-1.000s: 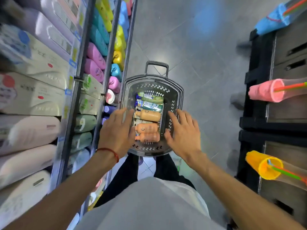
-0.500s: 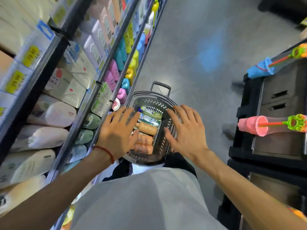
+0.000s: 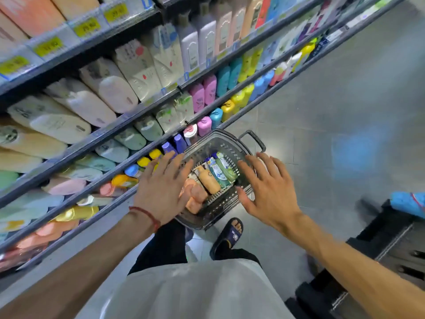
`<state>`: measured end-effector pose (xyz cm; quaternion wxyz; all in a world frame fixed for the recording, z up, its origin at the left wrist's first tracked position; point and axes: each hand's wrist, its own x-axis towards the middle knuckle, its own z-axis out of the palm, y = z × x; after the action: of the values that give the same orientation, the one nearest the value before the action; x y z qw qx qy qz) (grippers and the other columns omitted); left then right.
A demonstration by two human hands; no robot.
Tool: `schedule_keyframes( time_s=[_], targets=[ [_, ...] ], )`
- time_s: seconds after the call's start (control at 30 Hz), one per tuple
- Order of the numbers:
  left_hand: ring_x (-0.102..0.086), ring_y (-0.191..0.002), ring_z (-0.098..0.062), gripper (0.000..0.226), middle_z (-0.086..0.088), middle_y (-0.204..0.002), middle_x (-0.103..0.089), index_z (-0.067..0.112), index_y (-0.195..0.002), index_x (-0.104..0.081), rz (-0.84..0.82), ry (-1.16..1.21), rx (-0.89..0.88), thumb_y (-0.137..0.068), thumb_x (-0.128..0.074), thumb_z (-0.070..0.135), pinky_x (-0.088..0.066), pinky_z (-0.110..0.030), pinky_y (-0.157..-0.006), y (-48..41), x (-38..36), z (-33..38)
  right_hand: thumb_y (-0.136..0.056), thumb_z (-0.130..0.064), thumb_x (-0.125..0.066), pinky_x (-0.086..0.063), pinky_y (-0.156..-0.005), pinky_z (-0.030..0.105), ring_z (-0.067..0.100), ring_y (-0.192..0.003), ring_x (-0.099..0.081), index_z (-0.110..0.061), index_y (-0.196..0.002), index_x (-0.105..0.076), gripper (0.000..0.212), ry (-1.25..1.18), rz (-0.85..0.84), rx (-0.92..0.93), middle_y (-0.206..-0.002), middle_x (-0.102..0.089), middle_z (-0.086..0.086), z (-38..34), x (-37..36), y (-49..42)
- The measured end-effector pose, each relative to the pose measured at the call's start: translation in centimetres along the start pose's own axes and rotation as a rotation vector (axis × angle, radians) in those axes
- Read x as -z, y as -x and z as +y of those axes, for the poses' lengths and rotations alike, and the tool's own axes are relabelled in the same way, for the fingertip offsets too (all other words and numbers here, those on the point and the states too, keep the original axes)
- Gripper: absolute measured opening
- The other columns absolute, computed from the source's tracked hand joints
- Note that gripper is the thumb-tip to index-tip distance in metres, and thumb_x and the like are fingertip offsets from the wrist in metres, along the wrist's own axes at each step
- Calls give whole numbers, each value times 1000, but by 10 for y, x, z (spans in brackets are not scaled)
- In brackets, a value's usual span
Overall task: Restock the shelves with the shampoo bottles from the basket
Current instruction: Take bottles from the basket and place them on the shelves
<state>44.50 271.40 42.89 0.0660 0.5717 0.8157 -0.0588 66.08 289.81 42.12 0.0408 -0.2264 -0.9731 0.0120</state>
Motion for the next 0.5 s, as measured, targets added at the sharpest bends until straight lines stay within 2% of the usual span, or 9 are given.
schedule_keyframes(
  time_s=[0.2, 0.33, 0.5],
  targets=[
    [-42, -137, -36, 59, -11, -149, -44, 15, -146, -49, 45, 6, 53, -96, -46, 48, -35, -55, -102, 13, -29, -3, -95, -50, -54, -39, -112, 51, 34, -138, -46, -16, -140, -59, 57, 28, -14, 45, -141, -59, 10, 8, -7, -13],
    [-39, -140, -35, 63, -11, -149, -48, 16, -150, -44, 24, 6, 70, -96, -50, 47, -36, -54, -105, 5, -45, -7, -96, -50, -53, -39, -112, 52, 34, -139, -46, -15, -142, -57, 57, 33, -31, 57, -142, -59, 11, 7, -20, -22],
    [-45, -135, -37, 59, -14, -144, -51, 16, -147, -46, 10, 46, 112, -96, -47, 46, -38, -55, -101, -22, -60, 5, -97, -49, -51, -40, -113, 53, 37, -137, -49, -13, -142, -57, 58, 27, -98, 148, -142, -60, 14, 28, -45, -37]
  ],
)
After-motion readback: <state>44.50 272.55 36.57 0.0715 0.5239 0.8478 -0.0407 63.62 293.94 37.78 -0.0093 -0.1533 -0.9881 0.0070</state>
